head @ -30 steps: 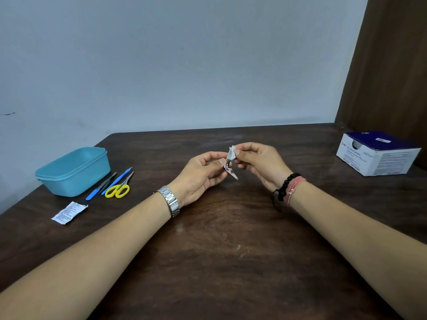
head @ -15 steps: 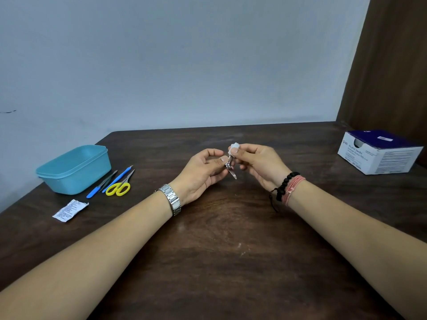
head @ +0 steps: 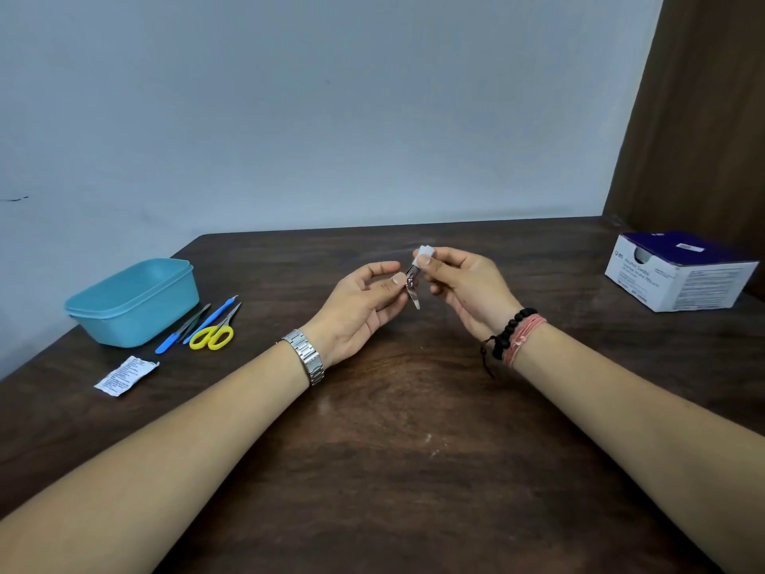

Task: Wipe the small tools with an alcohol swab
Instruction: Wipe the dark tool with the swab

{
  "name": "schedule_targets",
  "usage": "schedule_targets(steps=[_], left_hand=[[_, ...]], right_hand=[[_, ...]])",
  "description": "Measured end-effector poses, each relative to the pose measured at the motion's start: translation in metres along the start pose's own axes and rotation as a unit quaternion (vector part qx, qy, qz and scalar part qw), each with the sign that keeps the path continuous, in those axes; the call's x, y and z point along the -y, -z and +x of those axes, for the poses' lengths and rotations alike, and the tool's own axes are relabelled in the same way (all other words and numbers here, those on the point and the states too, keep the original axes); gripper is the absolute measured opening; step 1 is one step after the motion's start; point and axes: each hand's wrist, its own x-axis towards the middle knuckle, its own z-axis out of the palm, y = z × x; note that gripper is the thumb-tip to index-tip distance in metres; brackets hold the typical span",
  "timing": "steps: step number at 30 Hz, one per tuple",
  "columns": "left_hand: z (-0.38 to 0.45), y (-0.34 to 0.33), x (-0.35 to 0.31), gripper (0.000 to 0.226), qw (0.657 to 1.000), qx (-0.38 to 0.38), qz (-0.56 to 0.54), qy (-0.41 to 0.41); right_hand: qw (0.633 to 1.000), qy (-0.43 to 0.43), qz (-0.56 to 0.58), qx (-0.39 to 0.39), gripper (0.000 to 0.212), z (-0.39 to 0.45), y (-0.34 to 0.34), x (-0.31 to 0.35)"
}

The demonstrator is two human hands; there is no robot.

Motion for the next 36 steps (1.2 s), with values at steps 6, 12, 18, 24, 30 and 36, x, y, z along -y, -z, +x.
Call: schedule_targets(steps=[6, 12, 18, 24, 30, 36], left_hand=[[-0.001, 0.001, -0.001, 0.027, 1.000, -0.002, 0.015, -0.005], [-0.001, -0.001, 0.000, 0.026, 1.000, -0.006, 0.011, -0.005], [-0.001, -0.001, 0.000, 0.027, 1.000, -0.011, 0.008, -0.003], [-0.001, -0.001, -0.001, 0.028, 1.000, -0.018, 0.014, -0.007], [-0.001, -0.002, -0.001, 0.029, 1.000, -0.015, 0.018, -0.006], [-0.002, -0.002, -0.001, 0.029, 1.000, -0.012, 0.017, -0.006]], right_hand=[[0.997, -0.001, -0.064, 0.037, 0.006, -0.001, -0.001, -0.005], [0.997, 0.016, -0.071, 0.015, 0.006, 0.001, 0.001, -0.002], [0.996, 0.015, -0.088, 0.029, 0.006, 0.002, 0.002, -0.002], [0.993, -0.011, -0.107, 0.055, 0.007, 0.001, 0.003, -0.007], [0.997, 0.041, -0.060, 0.027, 0.010, 0.003, 0.003, 0.000], [0.993, 0.017, -0.109, 0.045, 0.015, 0.004, 0.004, -0.007]])
